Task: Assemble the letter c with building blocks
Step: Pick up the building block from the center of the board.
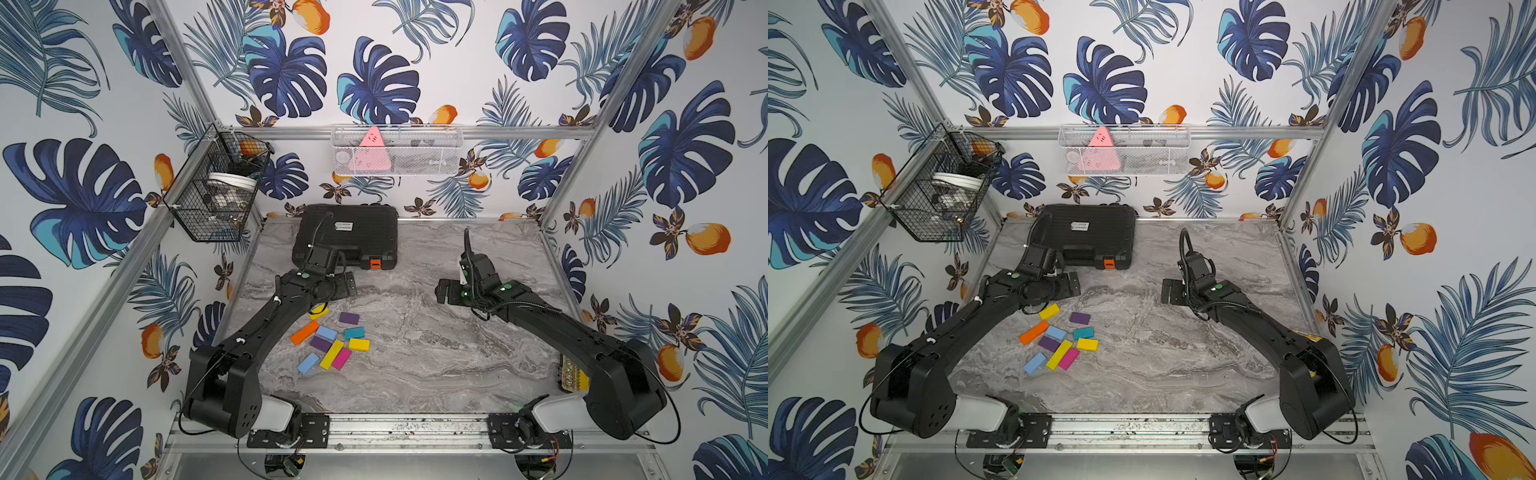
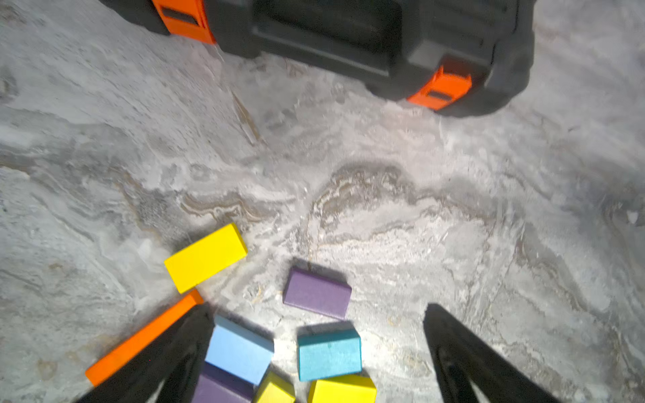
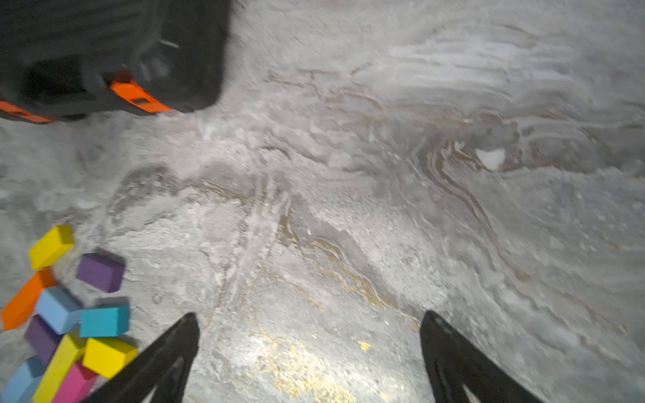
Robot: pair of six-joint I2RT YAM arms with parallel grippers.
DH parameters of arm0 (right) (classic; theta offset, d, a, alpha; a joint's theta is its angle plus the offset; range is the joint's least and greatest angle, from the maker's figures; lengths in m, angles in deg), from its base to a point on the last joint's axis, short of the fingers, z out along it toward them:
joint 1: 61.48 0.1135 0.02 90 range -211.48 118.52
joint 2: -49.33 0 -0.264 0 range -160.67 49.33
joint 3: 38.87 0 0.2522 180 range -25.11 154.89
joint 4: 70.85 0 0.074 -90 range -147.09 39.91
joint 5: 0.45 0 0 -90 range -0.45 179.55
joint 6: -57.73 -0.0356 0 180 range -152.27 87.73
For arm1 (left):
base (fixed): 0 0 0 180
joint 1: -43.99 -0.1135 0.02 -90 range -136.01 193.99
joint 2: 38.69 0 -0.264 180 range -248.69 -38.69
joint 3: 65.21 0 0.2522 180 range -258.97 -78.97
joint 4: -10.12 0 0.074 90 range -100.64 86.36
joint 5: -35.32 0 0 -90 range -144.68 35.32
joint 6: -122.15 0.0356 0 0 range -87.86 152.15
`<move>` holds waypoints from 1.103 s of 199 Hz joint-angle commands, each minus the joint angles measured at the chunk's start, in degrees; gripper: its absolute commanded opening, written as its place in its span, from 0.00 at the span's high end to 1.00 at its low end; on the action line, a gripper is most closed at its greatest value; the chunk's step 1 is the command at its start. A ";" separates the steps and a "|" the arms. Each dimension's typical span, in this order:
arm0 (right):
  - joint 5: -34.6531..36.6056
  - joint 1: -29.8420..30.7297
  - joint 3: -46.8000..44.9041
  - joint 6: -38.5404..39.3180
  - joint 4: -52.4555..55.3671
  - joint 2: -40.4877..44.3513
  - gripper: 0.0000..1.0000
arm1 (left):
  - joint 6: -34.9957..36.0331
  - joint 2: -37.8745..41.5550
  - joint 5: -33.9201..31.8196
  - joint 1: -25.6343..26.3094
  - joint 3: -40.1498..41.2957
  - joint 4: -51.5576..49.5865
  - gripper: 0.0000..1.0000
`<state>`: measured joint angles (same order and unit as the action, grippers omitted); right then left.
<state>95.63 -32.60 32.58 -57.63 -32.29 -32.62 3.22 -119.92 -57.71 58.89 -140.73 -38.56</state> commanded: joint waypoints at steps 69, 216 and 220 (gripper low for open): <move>1.03 -0.11 -2.08 -6.17 5.99 -1.16 0.00 | 1.87 -5.68 -2.22 7.63 2.02 -6.45 0.01; -2.00 -1.18 -6.58 -8.22 1.14 2.32 0.00 | 6.81 -19.85 -3.45 8.31 -3.75 -5.44 0.05; -2.16 -1.32 -6.69 -8.24 1.13 2.40 0.00 | 6.79 -20.00 -3.55 8.31 -3.81 -5.40 0.05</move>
<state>93.69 -33.52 26.33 -64.78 -29.80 -30.79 9.53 -138.96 -60.86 67.21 -143.86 -44.00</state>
